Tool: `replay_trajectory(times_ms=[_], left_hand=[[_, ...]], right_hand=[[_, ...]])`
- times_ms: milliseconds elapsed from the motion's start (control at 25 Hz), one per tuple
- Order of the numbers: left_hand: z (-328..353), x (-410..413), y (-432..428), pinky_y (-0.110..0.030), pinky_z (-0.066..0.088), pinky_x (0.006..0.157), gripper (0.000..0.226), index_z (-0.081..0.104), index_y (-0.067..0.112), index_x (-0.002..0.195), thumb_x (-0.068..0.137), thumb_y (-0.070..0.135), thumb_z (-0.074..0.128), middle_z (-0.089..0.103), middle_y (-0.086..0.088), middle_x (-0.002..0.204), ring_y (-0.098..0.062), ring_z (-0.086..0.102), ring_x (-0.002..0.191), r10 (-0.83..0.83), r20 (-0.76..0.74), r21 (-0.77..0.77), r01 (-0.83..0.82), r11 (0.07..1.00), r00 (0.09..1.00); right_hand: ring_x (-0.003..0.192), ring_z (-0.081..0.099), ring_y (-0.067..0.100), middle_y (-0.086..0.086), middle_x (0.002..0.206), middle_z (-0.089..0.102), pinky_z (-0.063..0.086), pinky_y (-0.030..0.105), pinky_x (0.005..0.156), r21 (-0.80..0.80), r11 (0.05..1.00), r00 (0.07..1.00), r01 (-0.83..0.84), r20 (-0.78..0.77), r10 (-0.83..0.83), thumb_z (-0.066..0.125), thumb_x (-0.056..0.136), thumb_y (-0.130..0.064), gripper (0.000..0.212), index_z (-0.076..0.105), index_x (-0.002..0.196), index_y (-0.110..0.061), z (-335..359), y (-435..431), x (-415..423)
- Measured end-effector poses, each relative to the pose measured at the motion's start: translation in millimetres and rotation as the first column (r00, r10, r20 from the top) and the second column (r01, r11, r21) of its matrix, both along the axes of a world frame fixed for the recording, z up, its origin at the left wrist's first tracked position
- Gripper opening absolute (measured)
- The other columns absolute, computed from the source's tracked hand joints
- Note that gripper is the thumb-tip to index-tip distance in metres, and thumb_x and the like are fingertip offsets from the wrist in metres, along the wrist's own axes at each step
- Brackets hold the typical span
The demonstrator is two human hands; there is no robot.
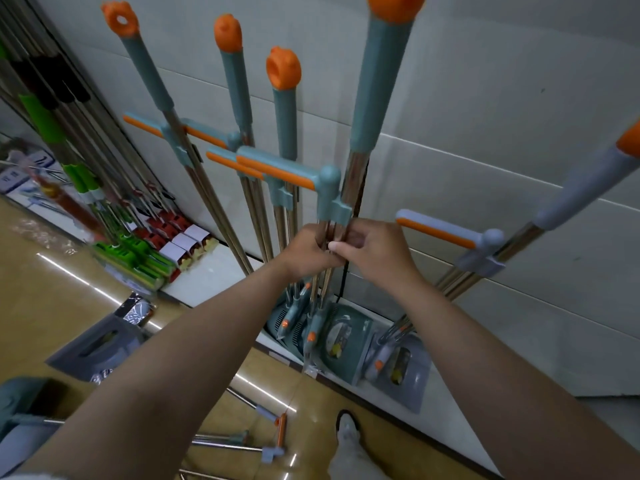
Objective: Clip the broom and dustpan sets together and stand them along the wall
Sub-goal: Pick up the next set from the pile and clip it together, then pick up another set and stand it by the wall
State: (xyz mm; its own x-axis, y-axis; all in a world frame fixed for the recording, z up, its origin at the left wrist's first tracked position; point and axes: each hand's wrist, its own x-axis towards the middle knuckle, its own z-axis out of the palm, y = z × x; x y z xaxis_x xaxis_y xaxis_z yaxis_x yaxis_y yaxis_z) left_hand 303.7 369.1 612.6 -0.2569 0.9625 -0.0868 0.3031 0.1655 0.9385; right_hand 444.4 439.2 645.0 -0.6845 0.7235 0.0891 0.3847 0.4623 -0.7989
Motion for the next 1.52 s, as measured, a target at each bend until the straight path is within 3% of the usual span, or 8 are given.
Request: replay_trajectory(times_ms=[240, 440, 640, 840, 960, 1240, 1400, 1520], left_hand=[[-40.6, -5.0, -6.5, -0.029, 0.053, 0.073, 0.011, 0.064, 0.031, 0.070, 0.069, 0.027, 0.074, 0.068, 0.005, 0.078, -0.019, 0.065, 0.085, 0.130, -0.126, -0.261, -0.160, 0.952, 0.983], [-30.0, -4.6, -2.3, -0.014, 0.038, 0.051, 0.026, 0.056, 0.026, 0.065, 0.078, 0.010, 0.072, 0.059, 0.010, 0.068, -0.005, 0.054, 0.065, 0.243, -0.193, -0.199, -0.280, 0.939, 0.951], [-39.7, -10.8, -2.3, -0.019, 0.039, 0.058, 0.022, 0.057, 0.028, 0.071, 0.077, 0.016, 0.075, 0.060, 0.014, 0.072, -0.007, 0.056, 0.071, 0.207, -0.184, -0.219, -0.245, 0.945, 0.961], [-46.9, -11.4, -6.1, -0.015, 0.044, 0.071, 0.031, 0.061, 0.029, 0.101, 0.077, 0.018, 0.078, 0.065, 0.015, 0.092, 0.002, 0.060, 0.083, 0.207, -0.170, -0.190, -0.239, 0.952, 0.963], [-51.9, -14.3, -14.5, -0.030, 0.054, 0.087, 0.042, 0.065, 0.019, 0.114, 0.075, 0.016, 0.080, 0.070, 0.004, 0.108, -0.013, 0.067, 0.099, 0.185, -0.137, -0.201, -0.210, 0.957, 0.973], [-52.4, -22.0, -58.5, -0.033, 0.056, 0.082, 0.026, 0.065, 0.019, 0.105, 0.082, 0.019, 0.077, 0.066, -0.001, 0.104, -0.022, 0.066, 0.093, 0.317, -0.210, -0.238, -0.363, 0.901, 0.925], [-48.3, -30.1, -108.0, -0.035, 0.057, 0.079, 0.028, 0.066, 0.018, 0.110, 0.083, 0.020, 0.076, 0.068, 0.001, 0.105, -0.020, 0.068, 0.093, 0.475, -0.211, -0.241, -0.516, 0.822, 0.854], [-47.0, -33.2, -158.9, -0.030, 0.056, 0.069, 0.028, 0.067, 0.018, 0.110, 0.084, 0.021, 0.076, 0.068, 0.002, 0.102, -0.017, 0.069, 0.088, 0.617, -0.172, -0.244, -0.640, 0.728, 0.768]], right_hand=[[0.088, 0.071, 0.021, 0.004, 0.093, 0.075, 0.056, 0.034, 0.080, 0.003, 1.000, 0.989, 0.015, 0.147, -0.016, 0.072, 0.087, -0.027, 0.024, 0.070, 0.108, -0.015, -41.2, -11.0, -15.8], [0.093, 0.070, 0.026, 0.006, 0.096, 0.075, 0.054, 0.034, 0.080, 0.072, 0.996, 0.987, -0.061, 0.156, 0.049, 0.068, 0.090, -0.028, 0.024, 0.064, 0.110, -0.014, -39.3, -3.8, -27.3], [0.089, 0.072, 0.019, 0.002, 0.091, 0.076, 0.058, 0.037, 0.080, 0.006, 1.000, 0.998, 0.005, 0.066, -0.005, 0.073, 0.087, -0.028, 0.021, 0.067, 0.101, -0.013, -51.8, -6.2, -26.4], [0.087, 0.068, 0.007, -0.009, 0.093, 0.073, 0.053, 0.022, 0.076, -0.090, 0.996, 0.998, 0.021, 0.054, -0.016, 0.070, 0.090, -0.032, 0.021, 0.066, 0.108, -0.021, -54.9, -4.3, -23.4], [0.097, 0.068, 0.019, 0.000, 0.106, 0.073, 0.048, 0.027, 0.076, -0.089, 0.996, 0.978, -0.004, 0.210, 0.022, 0.058, 0.097, -0.039, 0.029, 0.063, 0.116, -0.018, -68.4, -5.3, -19.4], [0.102, 0.065, 0.035, 0.017, 0.113, 0.066, 0.047, 0.034, 0.074, -0.318, 0.948, 0.763, 0.016, 0.617, 0.194, 0.027, 0.102, -0.057, 0.064, 0.064, 0.116, -0.007, -102.3, -21.1, -17.3], [0.096, 0.066, 0.032, 0.006, 0.087, 0.059, 0.052, 0.037, 0.074, -0.447, 0.890, 0.744, -0.093, 0.563, 0.360, 0.047, 0.097, -0.050, 0.038, 0.061, 0.088, -0.016, -111.6, -43.1, -34.2], [0.096, 0.066, 0.028, 0.004, 0.092, 0.062, 0.053, 0.037, 0.077, -0.483, 0.853, 0.736, -0.200, 0.500, 0.456, 0.051, 0.095, -0.046, 0.027, 0.056, 0.094, -0.020, -111.2, -72.9, -56.8]])
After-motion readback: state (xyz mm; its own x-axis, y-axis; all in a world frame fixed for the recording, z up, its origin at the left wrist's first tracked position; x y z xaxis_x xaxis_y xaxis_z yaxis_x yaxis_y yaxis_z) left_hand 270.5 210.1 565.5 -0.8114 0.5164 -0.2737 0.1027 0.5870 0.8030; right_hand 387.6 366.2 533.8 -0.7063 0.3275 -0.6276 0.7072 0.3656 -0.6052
